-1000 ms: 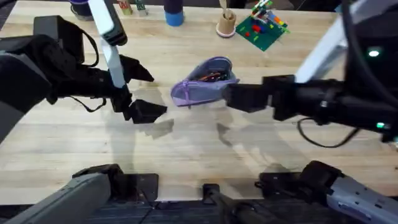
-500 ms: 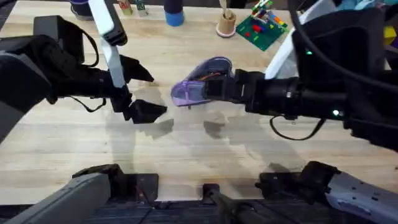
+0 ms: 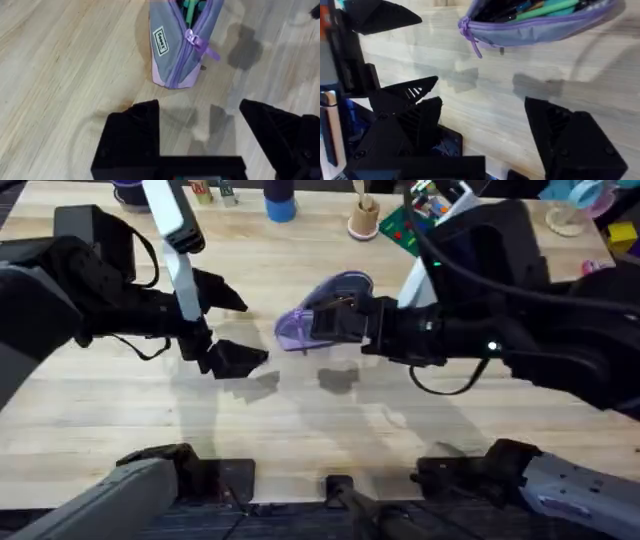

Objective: Unzip the bag, pick up the pens from the table one at a time and place them inside, then zip the bag closed.

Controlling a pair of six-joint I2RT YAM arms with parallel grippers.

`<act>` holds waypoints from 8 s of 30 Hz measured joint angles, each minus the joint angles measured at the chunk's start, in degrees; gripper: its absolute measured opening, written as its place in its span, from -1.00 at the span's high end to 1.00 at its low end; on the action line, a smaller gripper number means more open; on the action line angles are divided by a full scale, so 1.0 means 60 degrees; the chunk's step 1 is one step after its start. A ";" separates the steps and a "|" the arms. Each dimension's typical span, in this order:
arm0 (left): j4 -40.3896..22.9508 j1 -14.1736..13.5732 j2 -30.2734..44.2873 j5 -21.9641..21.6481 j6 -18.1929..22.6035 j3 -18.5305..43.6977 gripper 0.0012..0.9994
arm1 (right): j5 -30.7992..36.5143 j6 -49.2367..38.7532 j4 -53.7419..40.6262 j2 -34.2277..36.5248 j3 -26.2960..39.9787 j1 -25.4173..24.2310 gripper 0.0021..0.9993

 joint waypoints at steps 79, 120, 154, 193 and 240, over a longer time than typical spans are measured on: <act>-0.0003 0.0000 0.0000 0.0000 0.0001 0.0000 -0.99 | 0.0558 0.1604 0.4796 0.4158 0.0000 0.0429 -0.53; -0.0002 0.0000 0.0000 0.0000 0.0001 0.0000 -0.99 | 0.0590 0.1810 0.4893 0.3038 0.0004 0.0429 0.94; 0.1119 0.0000 0.0284 0.0880 0.0045 0.0000 -0.99 | 0.0583 0.1811 0.4853 0.2997 0.0004 0.0123 0.94; 0.4645 -0.1541 0.4765 0.3887 0.0868 0.0000 -0.89 | 0.0579 0.1814 0.4857 0.2997 0.0004 0.0123 0.94; 0.4926 -0.1665 0.4765 0.3975 0.0730 0.0000 0.92 | -0.1154 0.0497 0.3571 0.2997 0.0007 -0.3839 0.94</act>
